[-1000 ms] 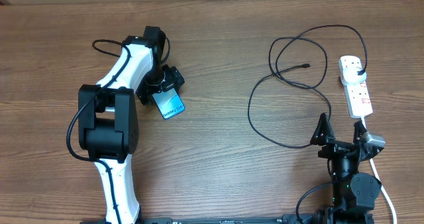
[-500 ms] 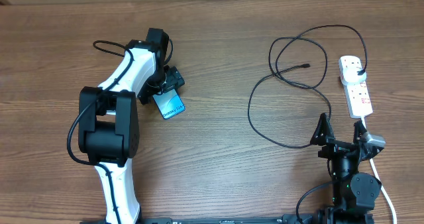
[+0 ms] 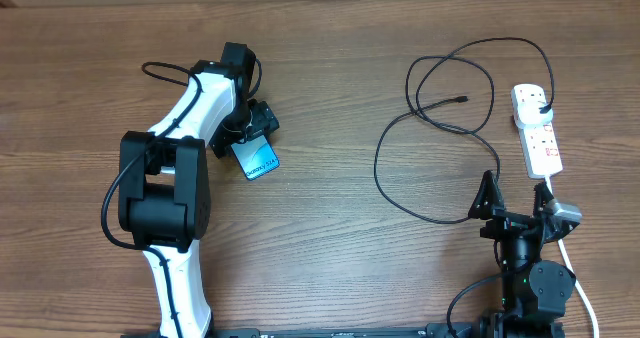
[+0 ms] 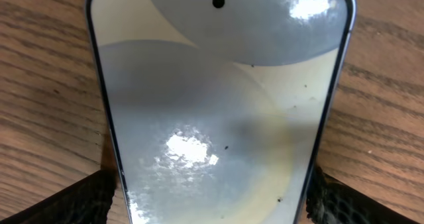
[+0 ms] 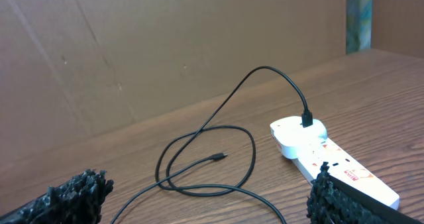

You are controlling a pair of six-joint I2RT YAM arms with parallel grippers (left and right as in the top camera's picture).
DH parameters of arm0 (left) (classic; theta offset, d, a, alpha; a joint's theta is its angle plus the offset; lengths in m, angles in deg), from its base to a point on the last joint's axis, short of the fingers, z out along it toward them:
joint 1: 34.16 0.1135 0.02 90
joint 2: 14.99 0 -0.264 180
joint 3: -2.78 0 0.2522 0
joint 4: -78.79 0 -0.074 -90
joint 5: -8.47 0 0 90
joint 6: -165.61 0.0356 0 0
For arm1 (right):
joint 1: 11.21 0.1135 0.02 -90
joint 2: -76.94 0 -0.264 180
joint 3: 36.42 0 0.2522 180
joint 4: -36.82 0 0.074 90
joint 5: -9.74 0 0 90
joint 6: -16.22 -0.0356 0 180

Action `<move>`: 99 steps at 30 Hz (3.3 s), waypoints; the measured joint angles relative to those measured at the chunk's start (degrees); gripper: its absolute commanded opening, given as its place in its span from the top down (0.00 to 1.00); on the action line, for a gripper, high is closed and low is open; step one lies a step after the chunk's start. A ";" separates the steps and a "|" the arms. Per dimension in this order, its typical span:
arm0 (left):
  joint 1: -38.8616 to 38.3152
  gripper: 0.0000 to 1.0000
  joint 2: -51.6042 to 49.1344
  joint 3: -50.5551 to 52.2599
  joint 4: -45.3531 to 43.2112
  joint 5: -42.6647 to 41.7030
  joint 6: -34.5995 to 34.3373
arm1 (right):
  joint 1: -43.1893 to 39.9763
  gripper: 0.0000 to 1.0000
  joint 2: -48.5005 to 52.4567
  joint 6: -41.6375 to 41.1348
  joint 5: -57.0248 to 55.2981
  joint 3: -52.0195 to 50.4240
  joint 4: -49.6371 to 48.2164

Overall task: Plug charger to phone and switch on socket
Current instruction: 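Lift the phone with the left gripper and tilt it upright, then move the right gripper toward the phone held by the left gripper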

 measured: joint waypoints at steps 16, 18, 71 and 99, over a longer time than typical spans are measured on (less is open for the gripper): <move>-0.02 0.26 0.15 0.00 0.20 -1.25 -1.16 | 0.00 0.00 0.00 -0.02 -0.02 0.00 0.00; -0.02 0.27 0.15 0.00 0.22 -1.25 -1.18 | -0.02 0.00 0.00 -0.04 -0.02 0.00 0.00; 0.04 0.34 -3.74 -8.02 29.59 -45.44 23.80 | 0.00 0.00 0.00 0.00 -0.02 0.00 -0.04; 0.04 0.34 -3.74 -8.02 29.59 -63.45 25.68 | 0.00 0.00 0.00 -42.51 24.90 0.00 -2.67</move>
